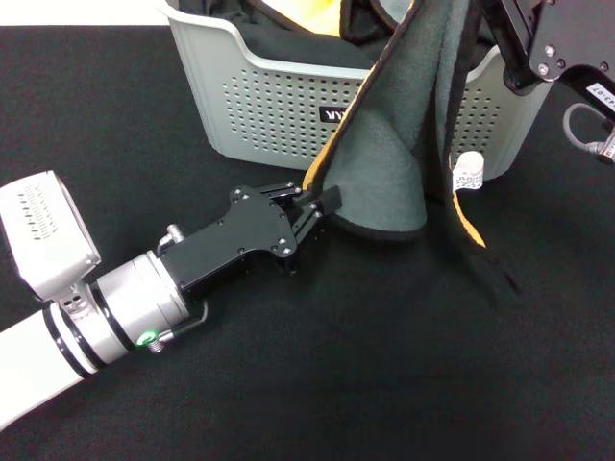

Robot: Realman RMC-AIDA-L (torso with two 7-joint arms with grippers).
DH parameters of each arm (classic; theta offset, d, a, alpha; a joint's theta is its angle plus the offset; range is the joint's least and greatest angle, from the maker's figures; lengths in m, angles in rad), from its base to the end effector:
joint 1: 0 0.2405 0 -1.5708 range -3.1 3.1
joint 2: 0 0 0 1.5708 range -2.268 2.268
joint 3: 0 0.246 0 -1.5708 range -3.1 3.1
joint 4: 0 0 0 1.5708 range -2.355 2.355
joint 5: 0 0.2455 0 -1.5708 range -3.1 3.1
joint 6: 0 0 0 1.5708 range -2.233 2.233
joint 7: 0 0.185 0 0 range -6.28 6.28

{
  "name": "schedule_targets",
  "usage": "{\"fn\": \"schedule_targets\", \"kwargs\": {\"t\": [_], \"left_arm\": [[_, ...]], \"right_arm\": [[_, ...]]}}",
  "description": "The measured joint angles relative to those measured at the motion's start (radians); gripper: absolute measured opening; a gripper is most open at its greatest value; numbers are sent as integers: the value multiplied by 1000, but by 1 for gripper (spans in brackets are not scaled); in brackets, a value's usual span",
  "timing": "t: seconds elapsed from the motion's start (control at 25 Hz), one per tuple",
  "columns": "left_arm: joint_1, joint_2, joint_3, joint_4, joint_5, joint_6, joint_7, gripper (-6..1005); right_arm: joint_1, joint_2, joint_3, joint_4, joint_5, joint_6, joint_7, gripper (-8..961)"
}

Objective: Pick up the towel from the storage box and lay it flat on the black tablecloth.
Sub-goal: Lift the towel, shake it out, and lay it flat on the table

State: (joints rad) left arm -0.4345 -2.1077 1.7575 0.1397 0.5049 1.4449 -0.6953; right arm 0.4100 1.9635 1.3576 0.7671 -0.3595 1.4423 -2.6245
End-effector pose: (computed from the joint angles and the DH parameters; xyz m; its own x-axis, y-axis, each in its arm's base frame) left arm -0.2500 0.3107 -0.1163 0.5787 0.1447 0.8026 0.5332 -0.8117 -0.2382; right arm 0.1109 0.3642 -0.0012 0.3953 0.4983 -0.7717 -0.1302 -0.8012 -0.5840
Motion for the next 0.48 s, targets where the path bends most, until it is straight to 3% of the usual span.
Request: {"fn": "schedule_targets", "kwargs": {"t": [0.2, 0.4, 0.48], "left_arm": [[14, 0, -3, 0, -39, 10, -5, 220], [31, 5, -4, 9, -60, 65, -28, 37], [39, 9, -5, 10, -63, 94, -34, 35]], "right_arm": [[-13, 0, -9, -1, -3, 9, 5, 12], [-36, -2, -10, -2, -10, 13, 44, 11], [-43, -5, -6, 5, -35, 13, 78, 11]]}}
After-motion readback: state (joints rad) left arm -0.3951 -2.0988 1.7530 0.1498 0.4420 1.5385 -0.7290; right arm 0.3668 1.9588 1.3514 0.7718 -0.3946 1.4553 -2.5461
